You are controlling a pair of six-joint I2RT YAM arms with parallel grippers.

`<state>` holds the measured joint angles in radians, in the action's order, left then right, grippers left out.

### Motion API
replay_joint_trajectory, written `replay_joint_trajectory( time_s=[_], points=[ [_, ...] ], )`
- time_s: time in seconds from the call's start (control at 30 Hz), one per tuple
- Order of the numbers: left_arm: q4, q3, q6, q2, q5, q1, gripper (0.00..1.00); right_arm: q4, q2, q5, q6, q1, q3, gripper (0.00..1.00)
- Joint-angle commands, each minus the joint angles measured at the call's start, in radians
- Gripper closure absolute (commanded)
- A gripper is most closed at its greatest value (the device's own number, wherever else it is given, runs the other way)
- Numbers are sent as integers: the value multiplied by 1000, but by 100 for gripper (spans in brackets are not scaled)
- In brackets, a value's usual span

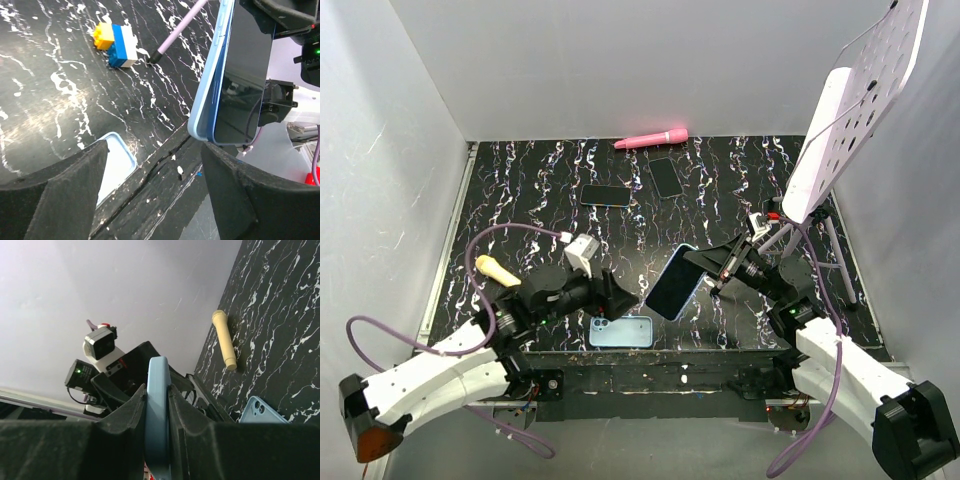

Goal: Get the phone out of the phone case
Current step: Remove the phone case from the phone.

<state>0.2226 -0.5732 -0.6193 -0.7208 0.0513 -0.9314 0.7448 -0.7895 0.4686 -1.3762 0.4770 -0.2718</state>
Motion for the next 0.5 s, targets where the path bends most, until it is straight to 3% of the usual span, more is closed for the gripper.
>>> replay_joint_trajectory(
  time_s=[0.0, 0.13, 0.3, 0.47],
  points=[
    [282, -94, 66, 93, -91, 8, 31, 16, 12, 21, 86, -9, -78, 99],
    [379, -189, 64, 89, -139, 9, 35, 22, 7, 19, 108, -11, -76, 99],
    [198, -247, -17, -9, 215, 9, 28, 44, 1, 27, 92, -12, -66, 99],
    [146, -257, -88, -65, 289, 9, 25, 56, 21, 28, 78, -15, -58, 99]
  ],
)
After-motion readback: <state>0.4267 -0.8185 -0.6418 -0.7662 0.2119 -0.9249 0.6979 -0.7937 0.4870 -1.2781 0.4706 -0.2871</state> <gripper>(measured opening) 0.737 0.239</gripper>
